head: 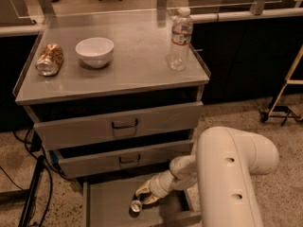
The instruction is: Place redbull can into bottom drawer
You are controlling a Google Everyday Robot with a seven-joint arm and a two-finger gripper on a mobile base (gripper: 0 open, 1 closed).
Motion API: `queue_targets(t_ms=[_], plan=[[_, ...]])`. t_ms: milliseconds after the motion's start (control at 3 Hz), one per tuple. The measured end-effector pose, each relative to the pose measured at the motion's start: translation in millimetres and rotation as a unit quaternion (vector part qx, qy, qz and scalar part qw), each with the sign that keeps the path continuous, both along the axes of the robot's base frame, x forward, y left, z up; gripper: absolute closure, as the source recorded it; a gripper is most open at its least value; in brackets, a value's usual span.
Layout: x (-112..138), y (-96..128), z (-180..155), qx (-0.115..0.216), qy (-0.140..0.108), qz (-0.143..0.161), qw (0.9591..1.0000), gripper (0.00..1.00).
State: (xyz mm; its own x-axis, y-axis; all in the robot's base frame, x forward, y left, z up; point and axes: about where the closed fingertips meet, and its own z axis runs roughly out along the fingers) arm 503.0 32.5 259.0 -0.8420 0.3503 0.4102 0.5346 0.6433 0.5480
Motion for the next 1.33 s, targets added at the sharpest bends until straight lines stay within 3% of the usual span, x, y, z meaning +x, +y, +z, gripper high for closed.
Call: queue_targets(t_ms=[333,667,1000,1333], plan=[[1.3,7.3,-22.7,-0.018,0.013,0.005,0.9998,1.0],[1.3,7.3,-22.7,-0.018,0.013,0.005,0.9998,1.0],[-3.0,5.3,-45.0,-0.011,0.038,-0.009,0.9992,1.0],[-4.2,4.7,-55.5,-0.011,0.042,-0.018,0.9989,1.0]])
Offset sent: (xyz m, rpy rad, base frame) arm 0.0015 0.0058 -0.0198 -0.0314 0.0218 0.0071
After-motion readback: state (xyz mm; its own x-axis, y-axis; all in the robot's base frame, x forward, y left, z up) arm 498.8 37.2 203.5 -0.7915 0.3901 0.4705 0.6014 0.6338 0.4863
